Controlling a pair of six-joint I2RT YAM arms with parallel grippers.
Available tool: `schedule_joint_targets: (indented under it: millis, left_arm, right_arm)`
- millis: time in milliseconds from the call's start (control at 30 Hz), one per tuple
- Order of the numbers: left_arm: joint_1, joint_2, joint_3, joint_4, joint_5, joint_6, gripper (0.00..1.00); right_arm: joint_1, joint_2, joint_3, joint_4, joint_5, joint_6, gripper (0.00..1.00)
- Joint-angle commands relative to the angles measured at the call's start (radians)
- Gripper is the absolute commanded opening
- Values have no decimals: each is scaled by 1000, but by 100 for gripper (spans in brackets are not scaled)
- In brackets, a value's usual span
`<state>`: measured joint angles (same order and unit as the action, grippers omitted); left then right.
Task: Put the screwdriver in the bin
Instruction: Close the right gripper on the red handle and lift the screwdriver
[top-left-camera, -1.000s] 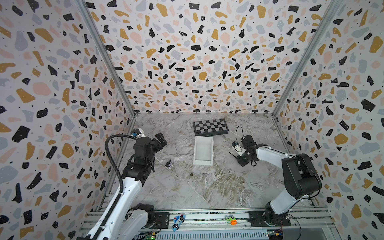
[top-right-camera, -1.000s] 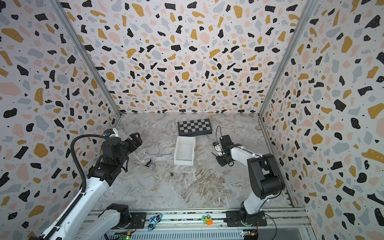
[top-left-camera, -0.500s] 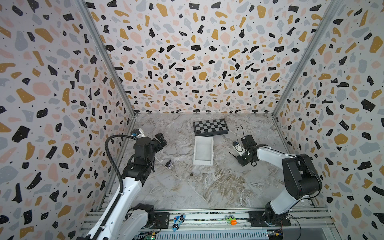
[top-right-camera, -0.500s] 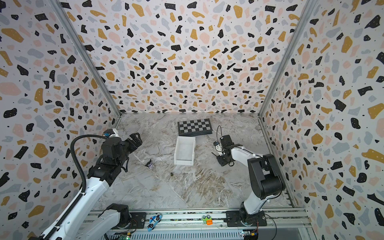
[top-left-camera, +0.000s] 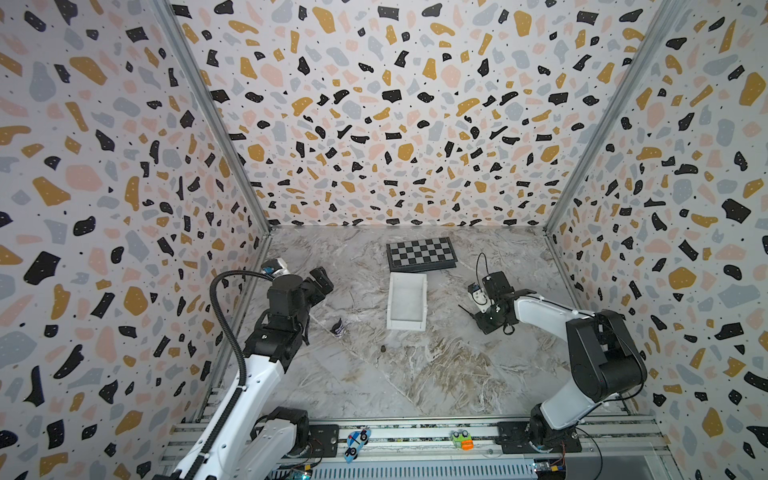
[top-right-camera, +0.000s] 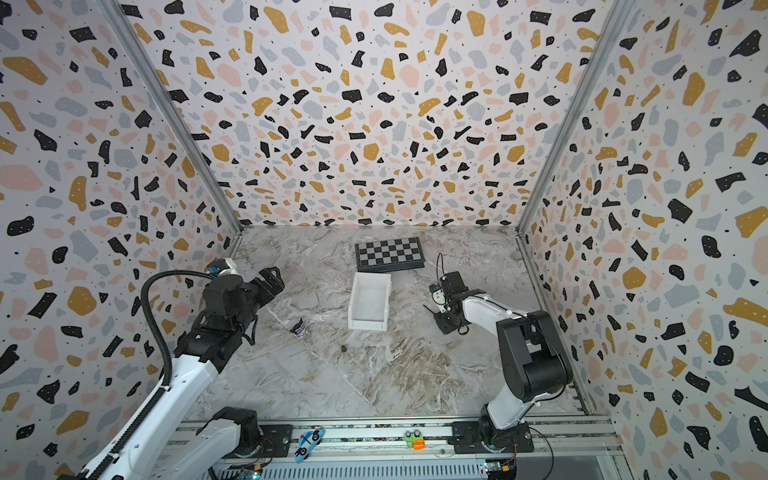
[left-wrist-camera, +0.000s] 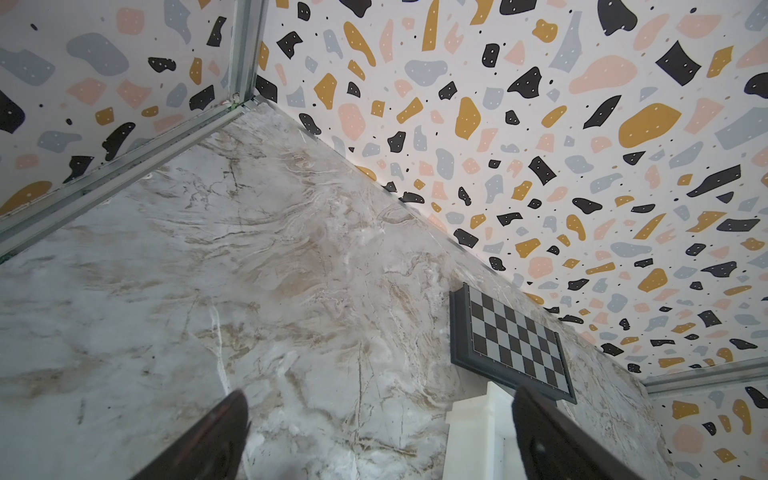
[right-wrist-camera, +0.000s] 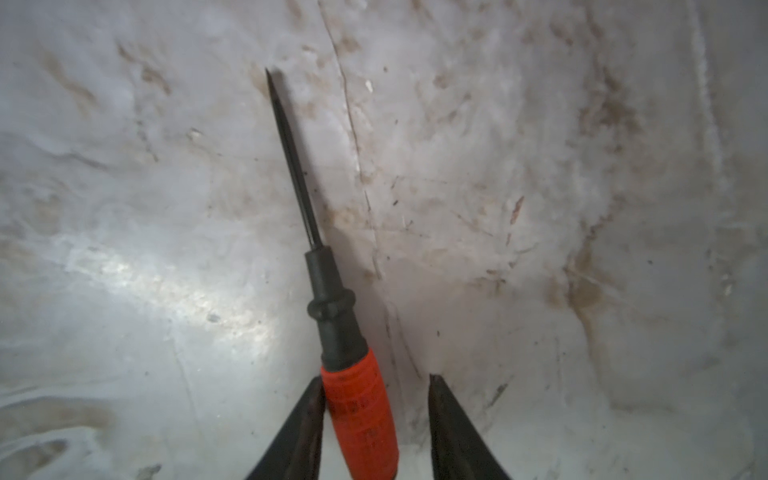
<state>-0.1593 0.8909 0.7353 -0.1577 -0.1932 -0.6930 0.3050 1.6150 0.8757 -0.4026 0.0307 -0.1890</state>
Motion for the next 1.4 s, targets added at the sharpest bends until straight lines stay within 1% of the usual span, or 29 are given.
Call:
schedule_joint_targets:
  millis: [0,233,433,667,1133,1267,1367]
  left_arm:
    - [-5,-18,-3,10,-14,-2,100]
    - [-5,-23,-6,13,-15,-10,100]
    - [-5,-28,-2,10,-27,-9,100]
    - [-5,-21,2,-2,-26,-10,100]
    - [-5,-19,33,-48,-38,2,100]
    - [-5,-4,41,-58,-28,15,100]
    - [-5,16,60,-81,-16,48,100]
  right_arm:
    - [20,-27,-4,-68,17,18,44]
    - [38,13,4,-61,3,31,43]
    - [43,40,13,-45,-21,35,34]
    - [52,15,14,-37,-32,45,26]
    - [52,-48,-12,14,-65,69,23]
    - [52,-61,-21,39,-86,99,23]
    - [59,-77,-32,55,-97,125,23]
